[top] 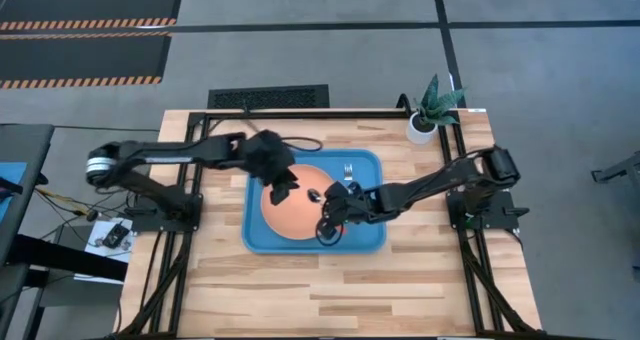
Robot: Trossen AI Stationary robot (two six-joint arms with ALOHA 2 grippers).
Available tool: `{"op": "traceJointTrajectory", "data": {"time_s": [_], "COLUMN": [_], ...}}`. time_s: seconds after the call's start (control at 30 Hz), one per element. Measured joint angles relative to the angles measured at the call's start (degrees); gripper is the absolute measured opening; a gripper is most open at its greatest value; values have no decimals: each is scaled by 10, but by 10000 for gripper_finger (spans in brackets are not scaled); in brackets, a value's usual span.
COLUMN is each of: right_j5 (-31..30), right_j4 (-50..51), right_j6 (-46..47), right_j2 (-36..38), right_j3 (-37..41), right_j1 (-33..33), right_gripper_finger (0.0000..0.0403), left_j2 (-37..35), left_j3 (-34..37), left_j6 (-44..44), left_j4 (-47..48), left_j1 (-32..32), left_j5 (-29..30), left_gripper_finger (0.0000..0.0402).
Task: Pick and place plate/cup/fork/spoon on tray
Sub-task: Put the orange spoon on the blue tray to the right of the orange fork
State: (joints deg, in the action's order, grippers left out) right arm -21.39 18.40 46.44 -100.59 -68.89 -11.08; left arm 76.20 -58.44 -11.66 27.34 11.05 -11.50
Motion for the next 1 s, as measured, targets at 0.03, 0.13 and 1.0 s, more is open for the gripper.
{"op": "traceJointTrajectory", "data": {"time_s": [0.03, 0.13, 1.0], "right_j5": [-8, -30, 50], "right_j4": [26, 92, 55], "right_j6": [10, 51, 340], "right_j2": [9, 29, 51], "right_j3": [0, 5, 182], "right_j1": [-2, -3, 130], "right_gripper_finger": [13, 10, 16], "left_j2": [-23, -91, -383], "left_j3": [21, 90, 493], "left_j6": [-4, -14, 55], "left_j4": [-30, -121, -579], "left_j1": [-6, -25, -241], "left_j5": [0, 3, 263], "left_gripper_finger": [109, 100, 6]}}
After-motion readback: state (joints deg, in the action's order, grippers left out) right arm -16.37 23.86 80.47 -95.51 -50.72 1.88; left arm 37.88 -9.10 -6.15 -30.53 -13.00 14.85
